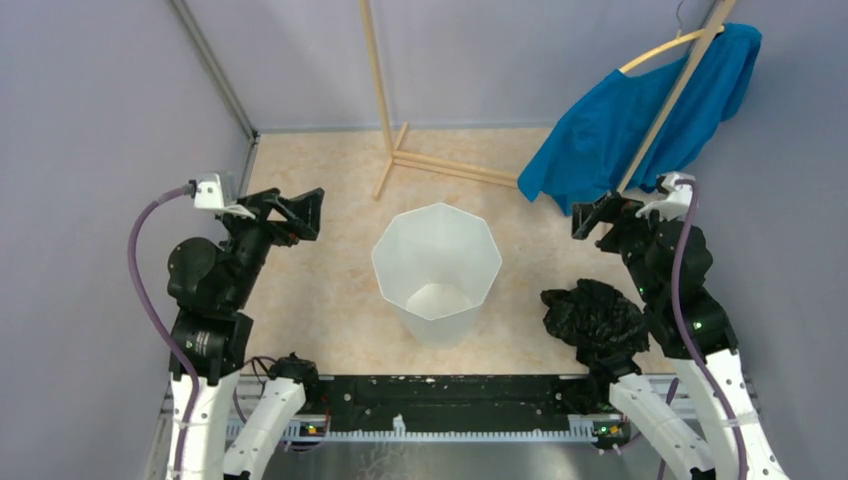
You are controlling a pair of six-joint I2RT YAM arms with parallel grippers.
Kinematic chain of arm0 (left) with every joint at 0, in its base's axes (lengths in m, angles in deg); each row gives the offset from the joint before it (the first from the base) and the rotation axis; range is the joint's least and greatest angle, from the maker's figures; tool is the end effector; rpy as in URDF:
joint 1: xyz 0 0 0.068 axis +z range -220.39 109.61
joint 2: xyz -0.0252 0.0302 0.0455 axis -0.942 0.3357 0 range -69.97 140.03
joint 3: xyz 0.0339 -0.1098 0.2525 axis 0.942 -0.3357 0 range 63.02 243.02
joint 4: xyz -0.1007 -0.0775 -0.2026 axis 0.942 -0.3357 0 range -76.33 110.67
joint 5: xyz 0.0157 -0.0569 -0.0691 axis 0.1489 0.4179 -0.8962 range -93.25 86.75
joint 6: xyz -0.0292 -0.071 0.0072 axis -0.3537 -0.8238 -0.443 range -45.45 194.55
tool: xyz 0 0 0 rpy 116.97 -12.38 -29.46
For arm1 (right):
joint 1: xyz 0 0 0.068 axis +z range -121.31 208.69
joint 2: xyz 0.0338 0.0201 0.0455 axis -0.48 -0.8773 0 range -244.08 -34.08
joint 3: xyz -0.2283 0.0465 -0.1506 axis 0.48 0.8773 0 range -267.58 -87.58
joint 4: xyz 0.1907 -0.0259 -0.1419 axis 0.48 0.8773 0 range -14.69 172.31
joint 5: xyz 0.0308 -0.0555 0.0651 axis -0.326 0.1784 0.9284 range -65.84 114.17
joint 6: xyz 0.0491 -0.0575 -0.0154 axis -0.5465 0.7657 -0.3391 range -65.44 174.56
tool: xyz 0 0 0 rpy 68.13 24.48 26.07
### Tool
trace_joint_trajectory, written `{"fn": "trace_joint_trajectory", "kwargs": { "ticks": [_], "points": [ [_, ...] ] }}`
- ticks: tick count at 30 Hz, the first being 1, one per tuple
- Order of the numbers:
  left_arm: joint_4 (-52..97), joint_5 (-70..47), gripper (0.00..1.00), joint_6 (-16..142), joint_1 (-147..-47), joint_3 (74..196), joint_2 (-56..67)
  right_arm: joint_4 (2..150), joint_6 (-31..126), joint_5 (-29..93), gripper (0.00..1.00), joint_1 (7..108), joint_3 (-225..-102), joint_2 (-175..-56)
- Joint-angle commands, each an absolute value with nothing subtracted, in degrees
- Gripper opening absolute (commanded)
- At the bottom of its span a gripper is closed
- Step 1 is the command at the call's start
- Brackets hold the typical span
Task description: Put the trash bags into the trash bin
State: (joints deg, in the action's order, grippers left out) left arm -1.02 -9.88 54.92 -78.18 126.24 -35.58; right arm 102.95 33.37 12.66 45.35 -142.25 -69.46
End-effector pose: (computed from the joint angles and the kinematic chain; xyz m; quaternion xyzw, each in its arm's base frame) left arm 0.0990 -0.0212 0.4418 -0.0250 0.6616 -0.2147 0.7181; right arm 0.1249 0.0237 0.3787 0.0952 0.7497 0.1392 0.6400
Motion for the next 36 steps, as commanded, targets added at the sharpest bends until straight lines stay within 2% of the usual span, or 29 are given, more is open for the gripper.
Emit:
{"fn": "trace_joint_trajectory", "kwargs": {
  "ticks": [1, 6, 11, 18, 29, 36],
  "points": [
    [-1.95, -11.34, 0.99, 56.94, -77.86, 123.69, -34.57, 105.89, 30.53, 13.87, 0.99, 44.95, -140.47, -66.47],
    [-1.18, -12.18, 0.99, 57.53, -77.86, 120.87, -34.00, 108.04, 30.83, 27.18, 0.99, 44.95, -137.24, -65.13],
    [-0.80, -12.56, 0.99, 58.17, -77.86, 119.55, -33.31, 112.59, 30.14, 40.57, 0.99, 44.96, -135.81, -68.79],
    [1.12, -12.54, 0.99, 57.68, -77.86, 115.82, -34.21, 115.51, 28.88, 50.36, 0.99, 45.34, -134.43, -71.82],
    [1.34, -11.97, 0.99, 57.42, -77.86, 116.02, -35.00, 112.04, 26.09, 42.77, 0.99, 64.85, -130.96, -78.81],
    [0.90, -9.38, 0.99, 58.84, -77.86, 117.23, -36.08, 97.92, 20.56, 40.82, 0.99, 75.72, -123.06, -82.10]
  ]
}}
